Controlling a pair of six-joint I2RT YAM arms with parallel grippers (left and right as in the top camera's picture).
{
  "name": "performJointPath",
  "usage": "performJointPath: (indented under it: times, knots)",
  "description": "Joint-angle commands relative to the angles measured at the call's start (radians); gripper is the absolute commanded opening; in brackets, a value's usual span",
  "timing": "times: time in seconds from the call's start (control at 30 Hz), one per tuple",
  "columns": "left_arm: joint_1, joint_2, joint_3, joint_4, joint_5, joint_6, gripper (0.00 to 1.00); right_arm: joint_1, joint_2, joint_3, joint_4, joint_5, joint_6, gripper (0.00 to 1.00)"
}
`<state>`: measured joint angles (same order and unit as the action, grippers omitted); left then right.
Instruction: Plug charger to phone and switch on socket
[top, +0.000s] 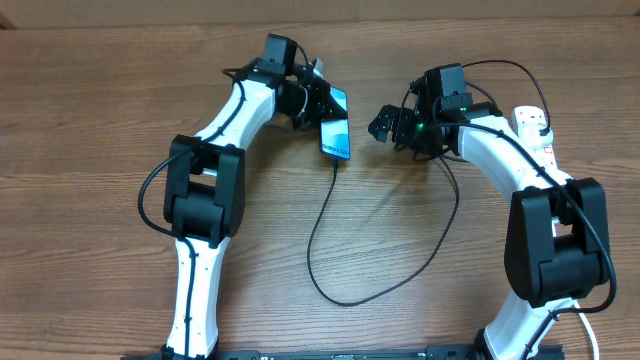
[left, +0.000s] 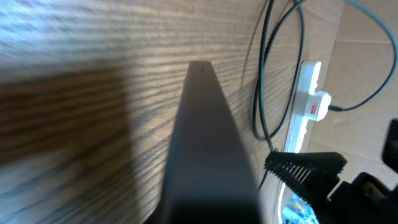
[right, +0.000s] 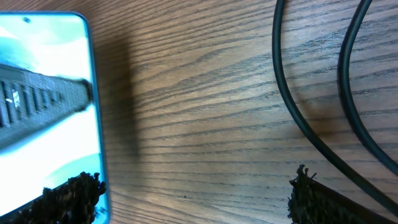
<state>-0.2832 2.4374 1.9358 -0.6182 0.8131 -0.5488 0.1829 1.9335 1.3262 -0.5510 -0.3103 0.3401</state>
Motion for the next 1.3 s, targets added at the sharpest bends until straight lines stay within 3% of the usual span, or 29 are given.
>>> performJointPath:
  times: [0.0, 0.93, 1.27]
  knots:
    - [-0.026, -0.004, -0.005, 0.012, 0.014, -0.017, 0.04, -0.009, -0.035, 0.023, 0.004, -0.006, 0.004, 1.00]
    - [-0.043, -0.004, -0.101, 0.074, -0.040, -0.050, 0.04, -0.009, -0.035, 0.023, 0.004, -0.005, 0.004, 1.00]
    - [-0.073, -0.004, -0.112, 0.080, -0.122, -0.086, 0.04, -0.009, -0.035, 0.023, 0.004, -0.006, 0.004, 1.00]
